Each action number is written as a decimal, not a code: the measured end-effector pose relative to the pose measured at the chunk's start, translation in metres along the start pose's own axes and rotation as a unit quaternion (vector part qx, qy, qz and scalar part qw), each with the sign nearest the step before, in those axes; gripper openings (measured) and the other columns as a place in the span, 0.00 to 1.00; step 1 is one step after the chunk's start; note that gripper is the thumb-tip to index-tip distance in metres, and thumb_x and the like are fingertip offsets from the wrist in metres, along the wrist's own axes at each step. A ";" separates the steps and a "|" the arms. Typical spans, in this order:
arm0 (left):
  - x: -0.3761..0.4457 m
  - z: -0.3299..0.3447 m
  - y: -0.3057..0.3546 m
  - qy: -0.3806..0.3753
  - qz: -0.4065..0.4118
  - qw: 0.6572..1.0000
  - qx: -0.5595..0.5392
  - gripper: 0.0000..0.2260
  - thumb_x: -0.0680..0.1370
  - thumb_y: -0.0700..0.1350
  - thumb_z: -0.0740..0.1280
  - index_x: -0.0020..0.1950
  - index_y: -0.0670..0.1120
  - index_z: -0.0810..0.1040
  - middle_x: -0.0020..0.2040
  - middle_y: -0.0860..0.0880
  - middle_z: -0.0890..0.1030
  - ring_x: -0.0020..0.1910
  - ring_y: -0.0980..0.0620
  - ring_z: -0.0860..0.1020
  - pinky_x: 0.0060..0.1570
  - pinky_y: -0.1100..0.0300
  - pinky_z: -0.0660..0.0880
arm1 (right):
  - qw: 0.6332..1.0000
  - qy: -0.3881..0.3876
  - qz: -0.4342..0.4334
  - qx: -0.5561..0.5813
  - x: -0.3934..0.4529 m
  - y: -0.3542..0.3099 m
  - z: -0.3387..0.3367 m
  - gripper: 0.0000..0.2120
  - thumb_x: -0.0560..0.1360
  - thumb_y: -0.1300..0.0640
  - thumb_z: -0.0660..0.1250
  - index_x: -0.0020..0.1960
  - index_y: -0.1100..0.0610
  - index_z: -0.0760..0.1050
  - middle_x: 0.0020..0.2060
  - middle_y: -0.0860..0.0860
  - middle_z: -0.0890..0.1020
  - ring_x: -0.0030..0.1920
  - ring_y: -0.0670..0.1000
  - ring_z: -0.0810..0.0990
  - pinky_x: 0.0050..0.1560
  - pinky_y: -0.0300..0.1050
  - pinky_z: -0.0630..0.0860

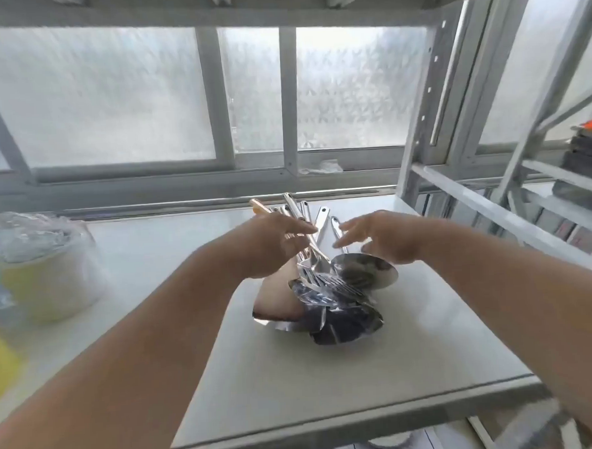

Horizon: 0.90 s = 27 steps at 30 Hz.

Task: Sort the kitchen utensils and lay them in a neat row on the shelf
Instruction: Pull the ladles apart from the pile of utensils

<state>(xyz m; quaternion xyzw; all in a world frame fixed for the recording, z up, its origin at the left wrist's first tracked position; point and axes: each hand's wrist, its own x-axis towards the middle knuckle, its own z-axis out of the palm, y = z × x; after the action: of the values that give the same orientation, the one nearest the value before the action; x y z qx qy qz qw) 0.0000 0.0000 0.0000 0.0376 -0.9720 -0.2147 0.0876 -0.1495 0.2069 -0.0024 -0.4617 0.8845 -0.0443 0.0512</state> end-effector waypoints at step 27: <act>0.006 0.008 0.006 0.088 0.040 0.971 -0.217 0.21 0.81 0.56 0.73 0.71 0.50 0.83 0.67 0.51 0.84 0.66 0.54 0.82 0.69 0.51 0.77 | 0.954 0.255 0.015 0.159 -0.012 -0.013 -0.042 0.04 0.80 0.56 0.69 0.46 0.49 0.80 0.37 0.44 0.86 0.36 0.45 0.80 0.38 0.43 0.73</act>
<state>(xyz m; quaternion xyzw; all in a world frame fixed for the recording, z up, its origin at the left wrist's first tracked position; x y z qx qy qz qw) -0.0078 0.0077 -0.0040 -0.0024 -0.8913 -0.4128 0.1876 -0.1378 0.2103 0.0409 -0.4075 0.8565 -0.2997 -0.1024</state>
